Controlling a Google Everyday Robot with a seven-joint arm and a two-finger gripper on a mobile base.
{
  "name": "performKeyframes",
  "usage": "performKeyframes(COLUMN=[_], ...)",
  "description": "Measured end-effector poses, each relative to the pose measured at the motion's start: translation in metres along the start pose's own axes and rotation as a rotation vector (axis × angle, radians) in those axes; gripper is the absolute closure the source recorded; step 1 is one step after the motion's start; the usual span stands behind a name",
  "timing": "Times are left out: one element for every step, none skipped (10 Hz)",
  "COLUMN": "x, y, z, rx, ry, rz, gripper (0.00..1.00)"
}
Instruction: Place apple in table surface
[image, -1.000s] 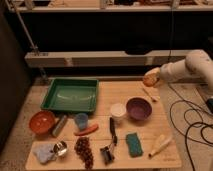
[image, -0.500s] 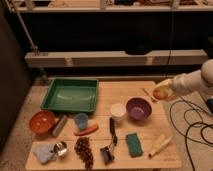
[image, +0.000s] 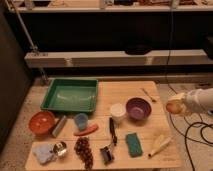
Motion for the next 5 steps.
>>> performKeyframes(x=[0.0, 0.0, 0.0, 0.001, 0.0], y=[0.0, 0.0, 0.001, 0.007, 0.014], z=[0.0, 0.0, 0.002, 0.006, 0.012], rx=[0.0, 0.0, -0.002, -0.017, -0.03], ry=[0.0, 0.0, -0.009, -0.026, -0.044], rz=[0.0, 0.001, 0.012, 0.041, 0.068], gripper=[1.0, 1.0, 1.0, 1.0, 1.0])
